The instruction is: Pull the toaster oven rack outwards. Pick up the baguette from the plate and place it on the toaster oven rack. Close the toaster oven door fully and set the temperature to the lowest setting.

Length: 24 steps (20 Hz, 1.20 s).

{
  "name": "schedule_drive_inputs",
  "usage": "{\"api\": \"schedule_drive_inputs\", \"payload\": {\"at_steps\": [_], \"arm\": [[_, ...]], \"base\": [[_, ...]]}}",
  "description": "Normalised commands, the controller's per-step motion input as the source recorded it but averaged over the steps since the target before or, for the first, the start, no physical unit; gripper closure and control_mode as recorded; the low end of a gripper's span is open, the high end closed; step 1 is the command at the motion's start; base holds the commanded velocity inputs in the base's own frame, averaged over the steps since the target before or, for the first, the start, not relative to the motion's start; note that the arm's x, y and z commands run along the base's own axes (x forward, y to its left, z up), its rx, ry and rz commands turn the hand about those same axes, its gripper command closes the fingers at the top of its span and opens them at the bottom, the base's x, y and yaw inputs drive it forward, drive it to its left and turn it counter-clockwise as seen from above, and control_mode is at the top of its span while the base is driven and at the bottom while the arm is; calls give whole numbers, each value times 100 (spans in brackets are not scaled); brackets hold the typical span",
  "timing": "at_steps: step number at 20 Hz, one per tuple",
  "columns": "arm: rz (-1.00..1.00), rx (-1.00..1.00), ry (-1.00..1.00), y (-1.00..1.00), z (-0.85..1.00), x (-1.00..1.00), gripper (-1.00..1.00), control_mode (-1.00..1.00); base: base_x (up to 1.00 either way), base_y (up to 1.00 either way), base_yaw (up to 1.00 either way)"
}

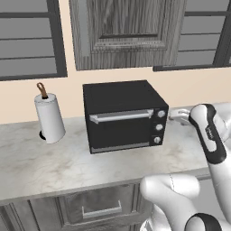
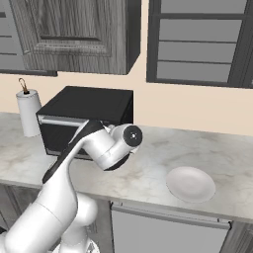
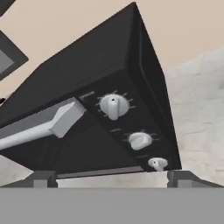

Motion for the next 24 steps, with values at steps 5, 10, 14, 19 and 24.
{"api": "schedule_drive_inputs", "payload": {"at_steps": [5, 10, 14, 19, 24], "arm": [[0, -1, -9, 0, -6, 33, -100, -100], [0, -3, -15, 0, -7, 25, -100, -100], [0, -9, -25, 0, -19, 10, -100, -100], [0, -17, -21, 4, -26, 0, -100, -100], [0, -13, -7, 22, -1, 1, -100, -100]], "base": [[0, 0, 0], [0, 0, 0], [0, 0, 0], [0, 0, 0], [0, 0, 0]]}}
